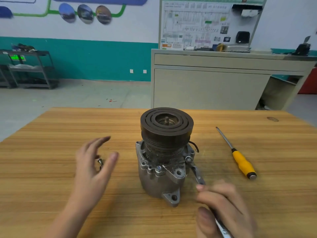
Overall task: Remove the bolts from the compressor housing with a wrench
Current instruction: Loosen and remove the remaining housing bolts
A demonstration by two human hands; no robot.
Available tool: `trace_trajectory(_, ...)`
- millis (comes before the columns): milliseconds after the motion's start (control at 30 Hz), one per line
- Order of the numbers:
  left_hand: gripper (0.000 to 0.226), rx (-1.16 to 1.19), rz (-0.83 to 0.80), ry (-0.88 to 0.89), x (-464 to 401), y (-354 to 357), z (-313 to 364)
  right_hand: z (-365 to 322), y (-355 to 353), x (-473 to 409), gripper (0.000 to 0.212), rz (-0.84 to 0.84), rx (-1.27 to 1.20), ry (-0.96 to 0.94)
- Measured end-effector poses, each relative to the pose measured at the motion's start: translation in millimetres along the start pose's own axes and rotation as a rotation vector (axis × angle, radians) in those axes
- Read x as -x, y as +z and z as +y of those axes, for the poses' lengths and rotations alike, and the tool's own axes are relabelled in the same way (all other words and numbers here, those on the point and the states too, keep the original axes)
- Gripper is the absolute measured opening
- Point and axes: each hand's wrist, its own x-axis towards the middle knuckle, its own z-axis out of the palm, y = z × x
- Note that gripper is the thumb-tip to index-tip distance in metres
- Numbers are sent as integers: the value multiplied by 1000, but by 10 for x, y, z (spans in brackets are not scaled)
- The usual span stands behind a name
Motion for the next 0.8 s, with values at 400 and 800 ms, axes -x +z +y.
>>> trace_trajectory(400, 130, 456, -393, 7, 107, 632, 270, -203, 367, -14, 57, 384, 38, 266)
trace_trajectory(800, 135, 506, -328, -60, 199, 682, 209, 660, 100, -547, 40, 258, -865, 1365)
